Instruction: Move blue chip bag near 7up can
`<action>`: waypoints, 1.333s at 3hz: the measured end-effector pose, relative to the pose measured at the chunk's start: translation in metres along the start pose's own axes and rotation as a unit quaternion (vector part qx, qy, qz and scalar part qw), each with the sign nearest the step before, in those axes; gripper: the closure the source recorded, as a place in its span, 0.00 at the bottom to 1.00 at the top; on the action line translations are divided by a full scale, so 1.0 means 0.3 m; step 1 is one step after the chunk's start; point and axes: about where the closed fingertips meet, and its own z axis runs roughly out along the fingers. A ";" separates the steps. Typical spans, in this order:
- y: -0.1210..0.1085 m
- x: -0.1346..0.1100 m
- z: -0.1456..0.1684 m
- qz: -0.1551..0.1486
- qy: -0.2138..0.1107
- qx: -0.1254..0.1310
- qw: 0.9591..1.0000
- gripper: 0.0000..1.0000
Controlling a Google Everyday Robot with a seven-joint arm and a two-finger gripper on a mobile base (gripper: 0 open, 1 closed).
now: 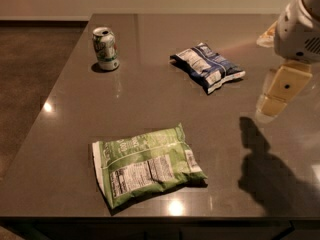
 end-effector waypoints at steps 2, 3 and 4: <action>-0.222 -0.115 0.070 0.052 -0.010 0.015 0.998 0.00; -0.360 -0.169 0.147 0.083 -0.026 0.025 0.996 0.00; -0.527 -0.216 0.313 0.129 -0.034 0.039 0.990 0.00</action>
Offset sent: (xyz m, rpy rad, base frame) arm 0.1287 0.0225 0.0068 0.0738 -0.0252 -0.1819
